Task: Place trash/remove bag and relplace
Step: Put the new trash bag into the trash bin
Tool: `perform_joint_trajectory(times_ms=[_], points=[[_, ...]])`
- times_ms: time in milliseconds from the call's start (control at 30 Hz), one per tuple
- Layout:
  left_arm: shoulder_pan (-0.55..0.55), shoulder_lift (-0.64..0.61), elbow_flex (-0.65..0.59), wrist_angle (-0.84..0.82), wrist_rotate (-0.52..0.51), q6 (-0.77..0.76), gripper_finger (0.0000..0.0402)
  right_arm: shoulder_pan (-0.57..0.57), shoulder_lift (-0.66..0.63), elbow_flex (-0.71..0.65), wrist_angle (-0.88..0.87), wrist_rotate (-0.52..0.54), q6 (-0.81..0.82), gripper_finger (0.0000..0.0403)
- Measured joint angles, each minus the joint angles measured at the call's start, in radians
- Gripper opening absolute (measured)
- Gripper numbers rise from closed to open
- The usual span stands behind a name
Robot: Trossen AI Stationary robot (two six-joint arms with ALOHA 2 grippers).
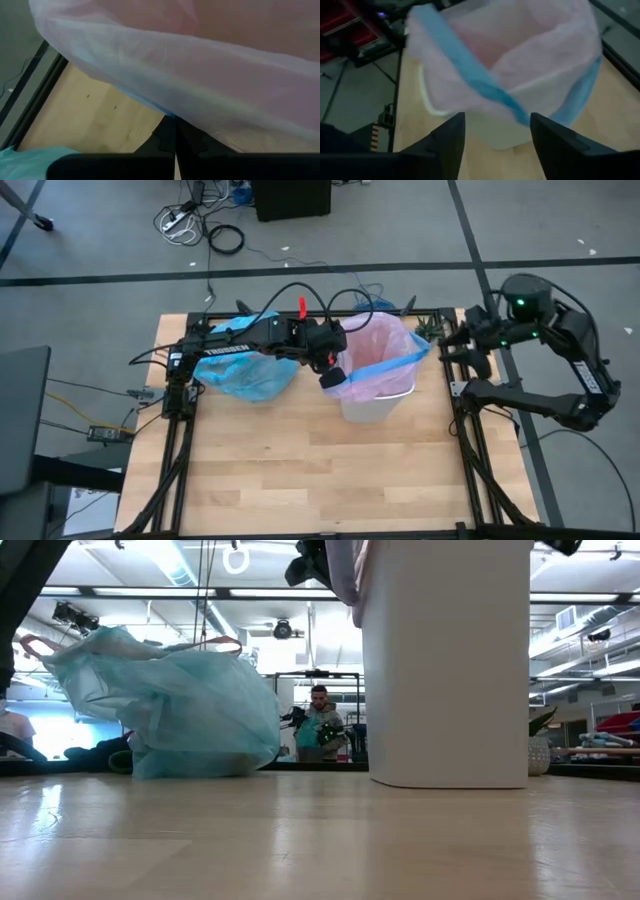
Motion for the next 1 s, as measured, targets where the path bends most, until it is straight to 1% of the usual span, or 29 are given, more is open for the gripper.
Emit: perform_joint_trajectory(times_ms=[100,200,300,467,533,633,700,800,867,933,1000], points=[[0.000,0.000,0.000,0.000,0.000,0.019,0.0005,0.028,-0.026,0.000,0.010,0.001,-0.014,0.0220],[0.001,0.000,0.000,0.000,0.000,0.027,0.0005,0.050,-0.020,0.000,0.050,0.025,-0.056,0.0222],[0.002,0.000,0.000,0.001,0.000,0.053,0.0005,0.070,0.020,0.000,0.086,0.056,-0.116,0.0222],[0.002,0.000,0.000,0.002,0.000,0.073,0.0005,0.106,0.113,0.000,0.093,0.055,-0.165,0.0221],[0.002,0.000,0.000,0.002,-0.001,0.073,0.0005,0.123,0.142,0.000,0.098,0.046,-0.175,0.0217],[0.002,0.000,0.000,0.000,-0.001,0.071,0.0005,0.145,0.168,0.000,0.116,-0.020,-0.174,0.0210],[0.002,0.000,0.000,-0.001,-0.001,0.071,0.0005,0.164,0.180,0.000,0.105,-0.042,-0.168,0.0201],[0.002,0.000,0.000,-0.001,-0.002,0.070,0.0005,0.202,0.200,0.000,0.048,-0.049,-0.166,0.0178],[0.002,0.000,0.000,-0.002,-0.003,0.070,0.0005,0.233,0.211,0.000,0.017,-0.050,-0.144,0.0153],[0.002,0.000,0.000,-0.002,-0.003,0.070,0.0005,0.263,0.216,0.000,0.012,-0.048,-0.102,0.0117],[0.002,0.000,0.000,-0.003,-0.002,0.070,0.0005,0.296,0.216,0.000,0.014,-0.041,-0.061,0.0073]])
